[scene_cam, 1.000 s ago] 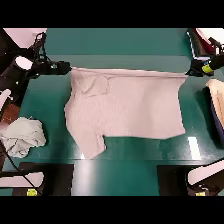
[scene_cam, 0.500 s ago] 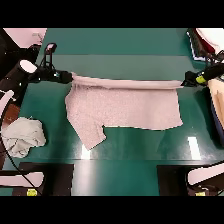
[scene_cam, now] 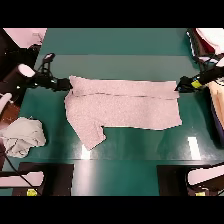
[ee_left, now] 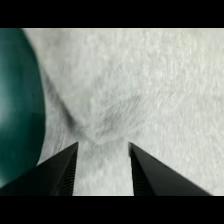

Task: Fold the shirts.

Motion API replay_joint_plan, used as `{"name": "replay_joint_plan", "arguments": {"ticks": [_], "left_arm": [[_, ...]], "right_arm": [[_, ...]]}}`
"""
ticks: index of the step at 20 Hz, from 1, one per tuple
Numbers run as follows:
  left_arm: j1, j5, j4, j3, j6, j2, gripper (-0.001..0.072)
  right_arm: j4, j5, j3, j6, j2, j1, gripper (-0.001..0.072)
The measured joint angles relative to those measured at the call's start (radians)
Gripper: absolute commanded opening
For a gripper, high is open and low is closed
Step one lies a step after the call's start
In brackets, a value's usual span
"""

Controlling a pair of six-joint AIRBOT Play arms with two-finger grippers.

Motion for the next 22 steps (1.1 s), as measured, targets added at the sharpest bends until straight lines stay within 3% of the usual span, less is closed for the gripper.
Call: {"name": "replay_joint_plan", "arguments": {"ticks": [2, 4, 6, 8, 15, 21, 22], "left_arm": [[0.050, -0.082, 0.013, -0.013, -0.008, 0.060, 0.0374], [0.086, -0.174, 0.019, -0.068, -0.022, 0.137, 0.0375], [0.104, -0.241, 0.019, -0.167, -0.049, 0.220, 0.0380], [0.116, -0.269, 0.005, -0.296, -0.073, 0.294, 0.0584], [0.125, -0.243, -0.149, -0.673, -0.094, 0.415, 0.0584], [0.049, -0.117, -0.230, -0.750, -0.075, 0.431, 0.0583], [0.014, -0.080, -0.234, -0.754, -0.077, 0.432, 0.0483]], "right_arm": [[0.009, 0.054, -0.009, 0.000, 0.039, -0.033, 0.0353], [0.051, 0.085, -0.050, -0.013, 0.094, -0.070, 0.0512], [0.125, 0.096, -0.112, -0.033, 0.156, -0.103, 0.0511], [0.187, 0.089, -0.181, -0.052, 0.213, -0.125, 0.0510], [0.275, 0.034, -0.344, -0.083, 0.333, -0.137, 0.0510], [0.286, 0.032, -0.366, -0.086, 0.352, -0.137, 0.0509], [0.287, 0.032, -0.368, -0.087, 0.353, -0.137, 0.0509]]}}
